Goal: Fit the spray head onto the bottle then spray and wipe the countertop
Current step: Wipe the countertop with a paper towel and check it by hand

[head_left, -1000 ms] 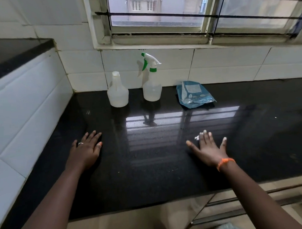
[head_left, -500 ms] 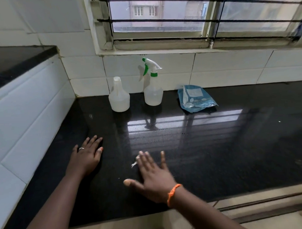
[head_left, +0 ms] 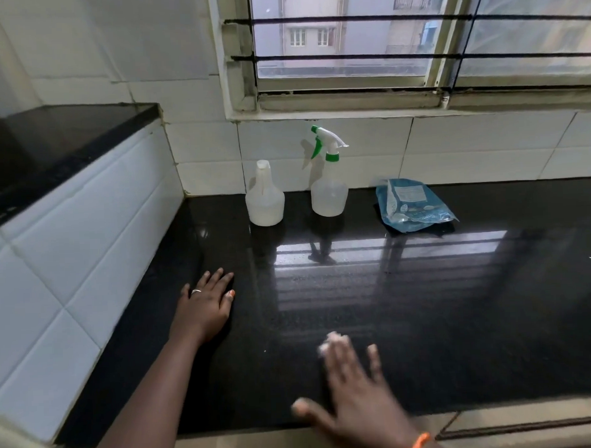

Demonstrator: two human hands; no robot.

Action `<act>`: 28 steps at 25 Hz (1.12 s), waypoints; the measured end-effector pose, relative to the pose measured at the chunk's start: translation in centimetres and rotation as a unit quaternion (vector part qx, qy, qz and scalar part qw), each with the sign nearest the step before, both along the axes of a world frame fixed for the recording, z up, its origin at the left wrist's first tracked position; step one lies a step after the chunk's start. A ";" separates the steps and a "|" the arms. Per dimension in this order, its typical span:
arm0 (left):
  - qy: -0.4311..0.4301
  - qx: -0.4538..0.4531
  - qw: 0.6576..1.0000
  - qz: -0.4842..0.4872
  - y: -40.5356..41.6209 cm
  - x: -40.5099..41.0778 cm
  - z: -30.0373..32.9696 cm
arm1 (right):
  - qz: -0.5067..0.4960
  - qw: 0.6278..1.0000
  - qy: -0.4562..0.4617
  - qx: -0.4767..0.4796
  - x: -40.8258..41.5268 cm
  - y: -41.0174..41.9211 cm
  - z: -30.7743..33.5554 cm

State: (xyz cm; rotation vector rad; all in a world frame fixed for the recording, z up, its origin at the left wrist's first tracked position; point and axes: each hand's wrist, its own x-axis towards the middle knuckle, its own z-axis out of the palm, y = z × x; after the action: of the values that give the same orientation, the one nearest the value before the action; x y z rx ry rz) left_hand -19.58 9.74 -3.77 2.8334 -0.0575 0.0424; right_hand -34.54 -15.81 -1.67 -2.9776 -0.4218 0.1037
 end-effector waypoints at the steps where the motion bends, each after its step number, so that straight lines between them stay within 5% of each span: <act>1: 0.000 0.001 1.000 -0.001 0.0 0.0 0.0 | 0.032 0.999 -0.012 -0.013 -0.1 2.2 0.0; 4: -0.009 -0.003 1.000 0.004 -0.3 -0.1 0.0 | 0.115 0.992 0.014 0.044 4.1 6.2 0.0; 10: -0.011 -0.015 1.000 0.006 -0.3 -0.1 0.0 | 0.000 0.996 0.087 0.003 20.1 8.6 0.5; 17: -0.021 -0.003 1.000 0.010 -0.5 -0.3 0.0 | 0.110 0.992 0.049 -0.023 24.5 8.3 0.2; 22: -0.022 -0.017 1.000 0.013 -0.5 -0.8 0.3 | -0.074 0.995 0.067 -0.009 26.0 -1.3 0.7; 28: -0.021 -0.027 0.999 0.013 -0.6 -0.8 0.5 | -0.288 0.953 0.093 -0.010 24.0 -8.7 0.4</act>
State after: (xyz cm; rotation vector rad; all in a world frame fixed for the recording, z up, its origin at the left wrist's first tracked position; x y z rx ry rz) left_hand -20.36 9.11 -3.23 2.7792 -0.0284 0.1076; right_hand -10.53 -24.53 -1.28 -2.9336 0.4721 0.3191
